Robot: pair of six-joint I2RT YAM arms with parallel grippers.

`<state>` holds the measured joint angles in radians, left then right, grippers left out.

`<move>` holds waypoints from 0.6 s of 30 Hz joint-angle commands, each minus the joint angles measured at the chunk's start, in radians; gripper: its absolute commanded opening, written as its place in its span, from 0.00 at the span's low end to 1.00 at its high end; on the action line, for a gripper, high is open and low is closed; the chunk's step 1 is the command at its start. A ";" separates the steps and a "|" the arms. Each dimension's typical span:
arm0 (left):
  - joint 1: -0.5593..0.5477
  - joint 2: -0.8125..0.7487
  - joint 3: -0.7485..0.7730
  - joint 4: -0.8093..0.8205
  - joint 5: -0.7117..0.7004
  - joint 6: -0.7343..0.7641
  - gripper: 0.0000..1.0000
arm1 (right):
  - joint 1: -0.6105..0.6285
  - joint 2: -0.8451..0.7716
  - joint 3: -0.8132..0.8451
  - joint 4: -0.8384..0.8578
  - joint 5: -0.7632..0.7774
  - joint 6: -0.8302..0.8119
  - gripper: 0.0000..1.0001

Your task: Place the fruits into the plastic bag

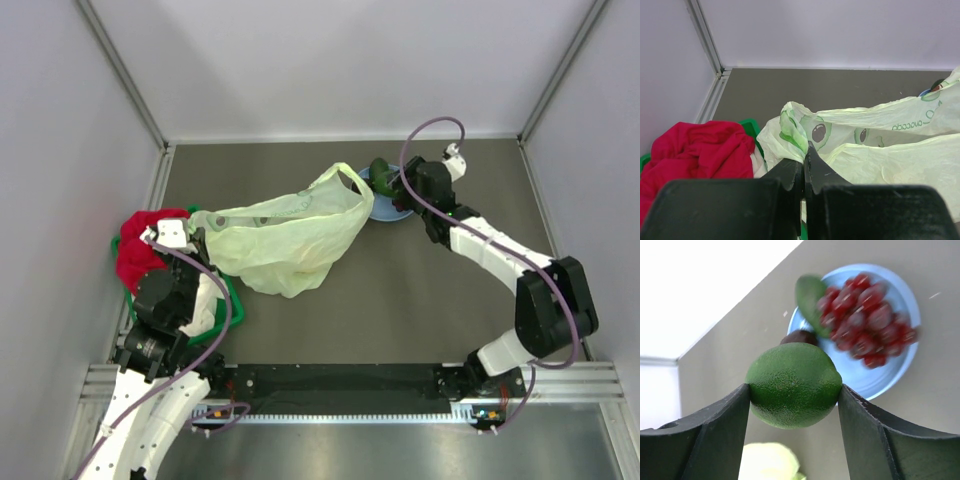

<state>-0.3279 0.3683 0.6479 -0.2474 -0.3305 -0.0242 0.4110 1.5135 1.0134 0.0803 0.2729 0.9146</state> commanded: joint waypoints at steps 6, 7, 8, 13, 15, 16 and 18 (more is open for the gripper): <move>0.006 0.000 -0.004 0.051 0.039 0.003 0.00 | -0.046 -0.238 -0.007 -0.047 0.143 -0.149 0.48; 0.004 -0.002 -0.004 0.050 0.038 0.003 0.00 | -0.044 -0.257 -0.006 -0.057 0.153 -0.158 0.48; 0.004 0.000 -0.004 0.048 0.038 0.003 0.00 | -0.046 -0.280 -0.006 -0.057 0.161 -0.172 0.48; 0.006 0.000 -0.002 0.049 0.036 0.003 0.00 | -0.043 -0.393 -0.006 -0.053 0.126 -0.204 0.46; 0.004 0.004 -0.004 0.050 0.036 0.000 0.00 | -0.035 -0.409 0.005 -0.053 0.101 -0.221 0.45; 0.004 0.006 -0.004 0.050 0.036 0.000 0.00 | -0.017 -0.414 0.008 -0.054 0.101 -0.229 0.45; 0.004 0.011 -0.002 0.050 0.041 0.000 0.00 | 0.011 -0.415 0.028 -0.054 0.103 -0.249 0.45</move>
<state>-0.3279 0.3695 0.6456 -0.2451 -0.3035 -0.0238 0.3828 1.1145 0.9966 0.0139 0.3916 0.7242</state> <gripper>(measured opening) 0.019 0.621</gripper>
